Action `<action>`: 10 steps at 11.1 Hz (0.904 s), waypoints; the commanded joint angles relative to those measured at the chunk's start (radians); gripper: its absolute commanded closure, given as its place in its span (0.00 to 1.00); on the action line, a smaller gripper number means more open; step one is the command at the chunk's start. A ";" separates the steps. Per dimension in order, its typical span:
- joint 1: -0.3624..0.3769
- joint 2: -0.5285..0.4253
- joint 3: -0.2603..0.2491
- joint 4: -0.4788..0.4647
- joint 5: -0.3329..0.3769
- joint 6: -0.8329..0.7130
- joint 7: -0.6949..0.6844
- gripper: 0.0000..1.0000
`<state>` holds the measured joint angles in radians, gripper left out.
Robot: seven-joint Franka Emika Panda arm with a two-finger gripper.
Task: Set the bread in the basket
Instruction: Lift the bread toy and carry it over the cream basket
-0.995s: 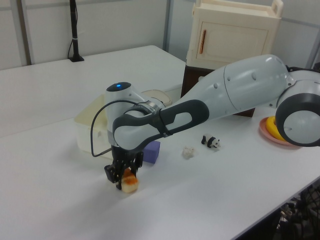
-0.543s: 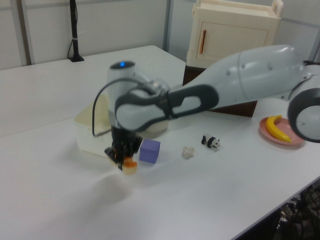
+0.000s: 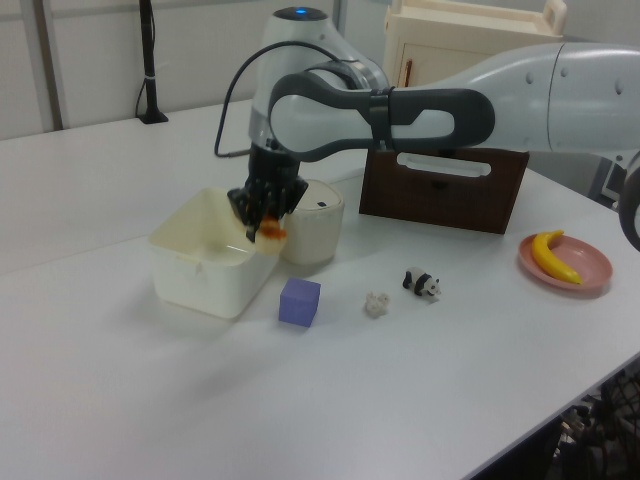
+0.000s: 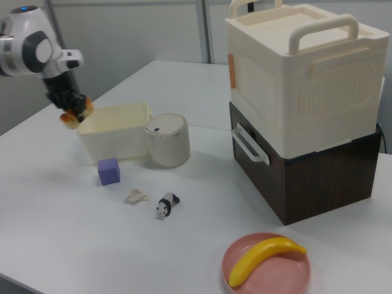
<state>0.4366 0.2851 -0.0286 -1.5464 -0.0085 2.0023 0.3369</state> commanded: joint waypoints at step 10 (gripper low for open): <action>-0.079 0.074 -0.007 0.026 -0.099 0.234 0.430 0.00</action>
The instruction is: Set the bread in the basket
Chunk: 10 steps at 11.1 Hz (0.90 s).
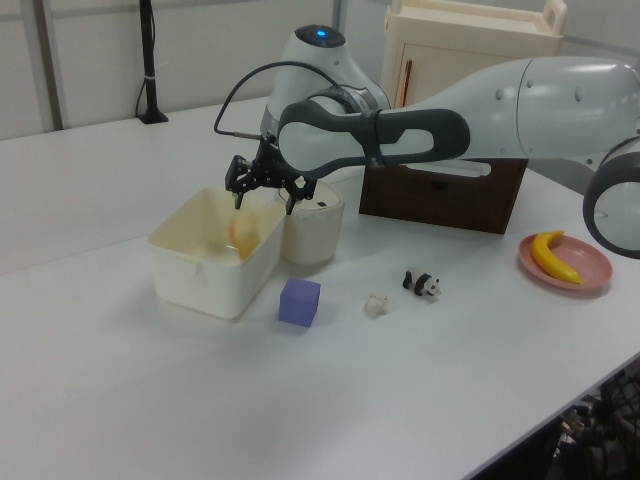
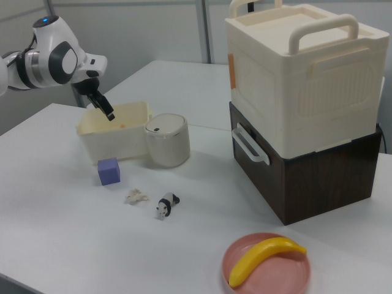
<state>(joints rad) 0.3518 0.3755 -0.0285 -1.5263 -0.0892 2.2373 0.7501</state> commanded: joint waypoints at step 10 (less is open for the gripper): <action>-0.190 -0.188 -0.007 -0.018 0.083 -0.553 -0.756 0.00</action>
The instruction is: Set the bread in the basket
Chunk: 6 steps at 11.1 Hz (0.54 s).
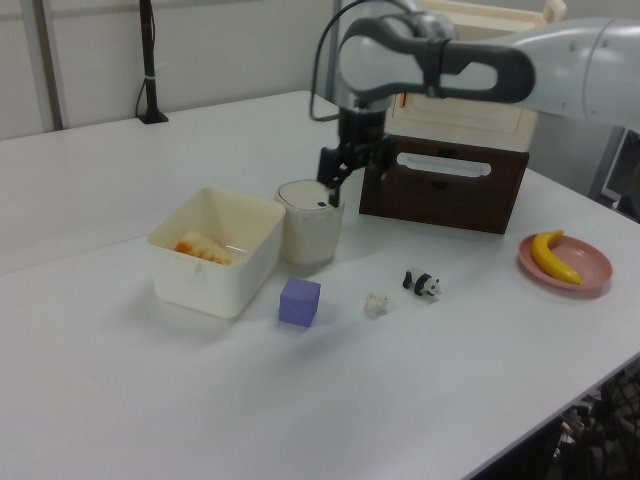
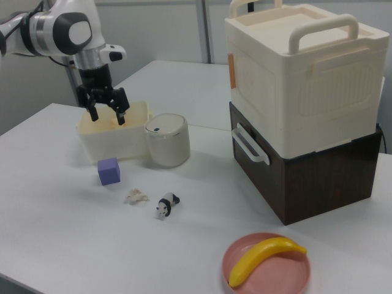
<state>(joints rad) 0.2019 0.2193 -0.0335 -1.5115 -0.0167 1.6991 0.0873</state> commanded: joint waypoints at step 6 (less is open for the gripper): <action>-0.079 -0.029 0.000 -0.004 0.001 0.004 -0.048 0.00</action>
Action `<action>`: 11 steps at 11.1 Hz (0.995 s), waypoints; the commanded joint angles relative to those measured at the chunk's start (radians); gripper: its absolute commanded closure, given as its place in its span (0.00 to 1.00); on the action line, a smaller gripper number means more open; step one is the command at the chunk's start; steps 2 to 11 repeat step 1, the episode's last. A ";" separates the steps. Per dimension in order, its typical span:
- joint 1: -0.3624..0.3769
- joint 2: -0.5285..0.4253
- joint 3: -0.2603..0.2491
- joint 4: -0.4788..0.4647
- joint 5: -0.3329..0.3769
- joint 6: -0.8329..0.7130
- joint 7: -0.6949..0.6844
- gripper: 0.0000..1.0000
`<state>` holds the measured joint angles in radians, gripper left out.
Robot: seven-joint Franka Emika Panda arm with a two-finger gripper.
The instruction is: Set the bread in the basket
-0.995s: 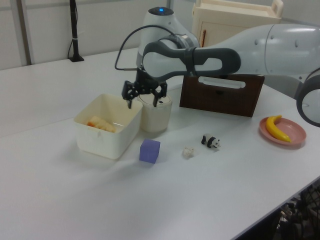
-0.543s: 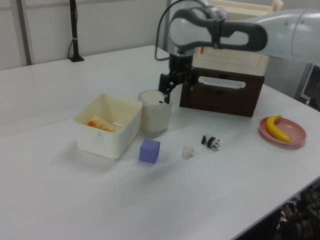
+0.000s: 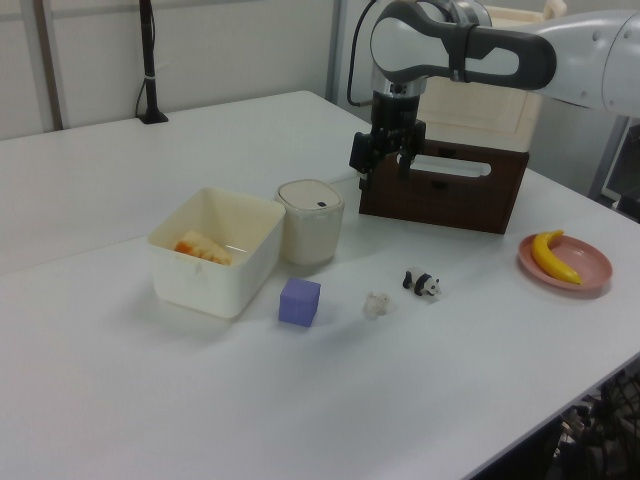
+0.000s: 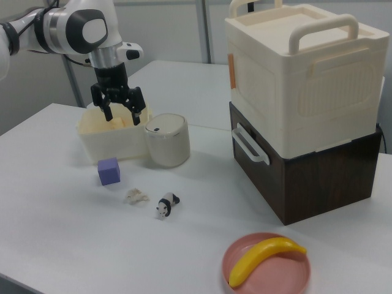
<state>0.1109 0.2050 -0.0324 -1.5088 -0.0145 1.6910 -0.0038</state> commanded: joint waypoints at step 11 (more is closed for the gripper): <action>0.013 -0.016 0.002 -0.010 -0.013 0.022 0.070 0.00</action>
